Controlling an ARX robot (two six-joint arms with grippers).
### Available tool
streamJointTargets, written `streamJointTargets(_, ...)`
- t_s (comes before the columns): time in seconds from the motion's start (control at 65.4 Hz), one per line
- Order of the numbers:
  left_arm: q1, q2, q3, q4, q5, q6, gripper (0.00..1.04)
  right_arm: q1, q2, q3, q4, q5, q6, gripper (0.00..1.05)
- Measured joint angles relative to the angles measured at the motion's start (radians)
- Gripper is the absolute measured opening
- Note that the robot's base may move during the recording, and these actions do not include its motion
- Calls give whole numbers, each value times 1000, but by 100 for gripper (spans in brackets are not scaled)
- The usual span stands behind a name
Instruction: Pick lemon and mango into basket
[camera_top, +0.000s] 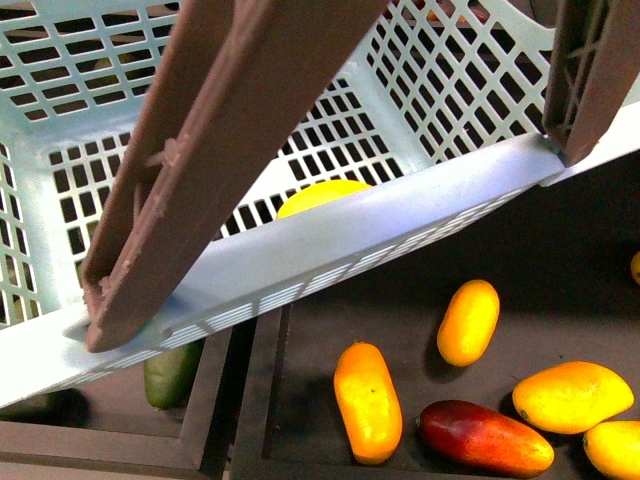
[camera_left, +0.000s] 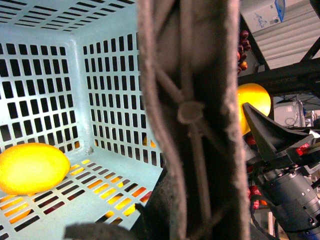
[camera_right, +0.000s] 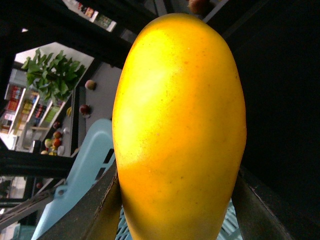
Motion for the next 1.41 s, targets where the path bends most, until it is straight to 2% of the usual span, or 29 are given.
streamJointTargets(0.153, 0, 0, 0, 0, 4, -1, 4, 113, 44, 51, -5, 48, -34, 53)
streamJointTargets(0.428, 0, 0, 0, 0, -3, 0, 4, 223, 158, 125, -37, 113, -112, 53)
streamJointTargets(0.566, 0, 0, 0, 0, 0, -1, 4, 262, 182, 138, -57, 131, -150, 74)
streamJointTargets(0.673, 0, 0, 0, 0, 0, 0, 4, 266, 175, 138, -66, 141, -160, 87)
streamJointTargets(0.719, 0, 0, 0, 0, 0, 0, 4, 258, 157, 136, -74, 146, -166, 97)
streamJointTargets(0.872, 0, 4, 0, -1, 0, -3, 4, 131, -18, 41, -153, 190, -261, 96)
streamJointTargets(0.887, 0, 4, 0, -1, -1, -3, 4, 114, -43, 12, -117, 219, -291, 94)
streamJointTargets(0.902, 0, 4, 0, -1, -1, -2, 4, 92, -78, -50, -6, 268, -380, 89)
streamJointTargets(0.933, 0, 4, 0, -1, -2, -1, 4, 63, -121, -134, 150, 298, -495, 82)
streamJointTargets(1.055, 0, 4, 0, -1, -2, -1, 4, 12, -216, -334, 424, 274, -755, 63)
streamJointTargets(1.163, -2, 4, 0, -1, 8, -2, 4, -15, -272, -447, 488, 238, -843, 47)
streamJointTargets(1.208, -2, 4, 0, -1, 12, -3, 4, -35, -303, -509, 504, 219, -875, 37)
streamJointTargets(1.407, -1, 4, 0, -1, -3, -1, 4, -88, -409, -651, 535, 170, -905, 3)
